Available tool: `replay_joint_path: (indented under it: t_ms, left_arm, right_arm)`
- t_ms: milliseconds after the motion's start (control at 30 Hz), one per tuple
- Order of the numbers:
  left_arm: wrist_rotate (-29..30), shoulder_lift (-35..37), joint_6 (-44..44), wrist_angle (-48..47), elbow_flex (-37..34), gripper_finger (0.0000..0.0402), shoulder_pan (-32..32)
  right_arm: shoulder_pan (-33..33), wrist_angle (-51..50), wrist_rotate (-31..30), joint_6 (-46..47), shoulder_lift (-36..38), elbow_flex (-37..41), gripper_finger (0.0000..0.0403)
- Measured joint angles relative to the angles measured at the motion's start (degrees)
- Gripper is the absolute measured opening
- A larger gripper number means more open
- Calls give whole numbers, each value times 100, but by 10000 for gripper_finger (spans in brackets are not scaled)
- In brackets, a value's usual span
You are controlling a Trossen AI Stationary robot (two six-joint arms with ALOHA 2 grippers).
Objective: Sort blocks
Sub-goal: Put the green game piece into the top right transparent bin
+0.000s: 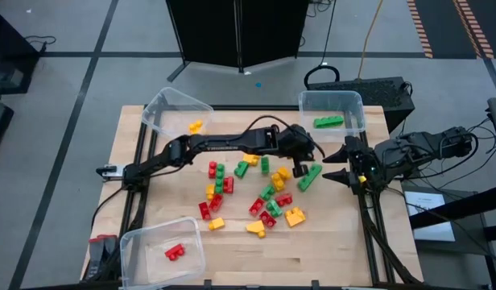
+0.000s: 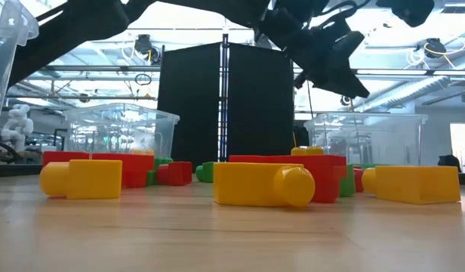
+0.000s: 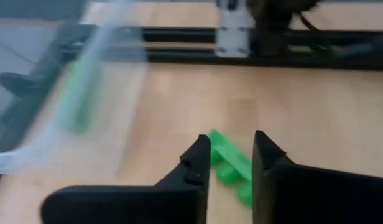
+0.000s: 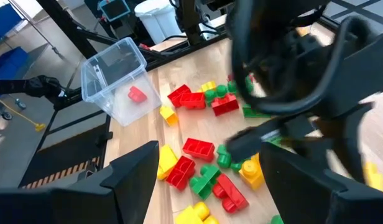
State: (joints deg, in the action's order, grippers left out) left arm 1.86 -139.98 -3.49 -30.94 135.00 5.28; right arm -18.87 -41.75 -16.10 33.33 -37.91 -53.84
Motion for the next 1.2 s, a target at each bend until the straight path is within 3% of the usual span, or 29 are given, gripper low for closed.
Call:
replay_joint_path:
  t_ms: [133, 233, 467, 600, 833, 967, 1200]
  left_arm:
    - [-571, 0, -720, -30, 0, 80, -153]
    - [-606, -56, -1410, -79, 4, 120, -287]
    - [-656, -487, -1602, -65, 5, 189, -381]
    - [-409, -678, -1004, 330, 11, 200, -430]
    - [816, -724, 86, 308, -7, 201, -413]
    - [851, -803, 828, 374, 0, 201, -408]
    - [646, -1064, 1221, 314, -17, 201, -552]
  right_arm:
    - [0, -1, -1, -127, 2, 0, 272]
    - [0, -5, -2, -140, 0, 0, 272]
    - [2, -302, 2, -44, -9, 2, 272]
    - [0, -451, 2, 115, -11, 2, 272]
    - [2, -486, -49, 205, -11, -4, 272]
    - [1, -423, -42, 171, -11, -4, 272]
    - [2, -455, -33, 150, -12, -4, 272]
